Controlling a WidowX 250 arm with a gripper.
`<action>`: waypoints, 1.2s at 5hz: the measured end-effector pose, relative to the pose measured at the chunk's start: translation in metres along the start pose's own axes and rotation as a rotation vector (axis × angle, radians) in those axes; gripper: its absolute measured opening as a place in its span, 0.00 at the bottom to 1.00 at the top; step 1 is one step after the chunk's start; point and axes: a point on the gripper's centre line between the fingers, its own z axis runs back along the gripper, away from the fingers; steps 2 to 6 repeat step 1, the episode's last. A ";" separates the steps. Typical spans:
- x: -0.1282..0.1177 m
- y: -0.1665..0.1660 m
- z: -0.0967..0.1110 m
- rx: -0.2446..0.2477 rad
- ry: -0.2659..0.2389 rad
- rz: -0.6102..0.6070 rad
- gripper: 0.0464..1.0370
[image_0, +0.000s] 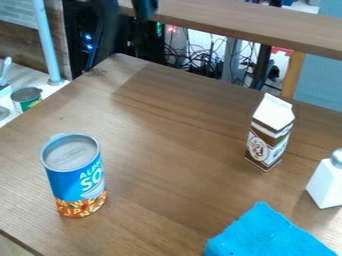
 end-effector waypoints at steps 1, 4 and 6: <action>-0.021 -0.002 0.038 0.084 0.220 0.009 0.96; -0.021 -0.002 0.038 0.084 0.220 0.009 0.96; -0.021 -0.002 0.038 0.084 0.220 0.009 0.96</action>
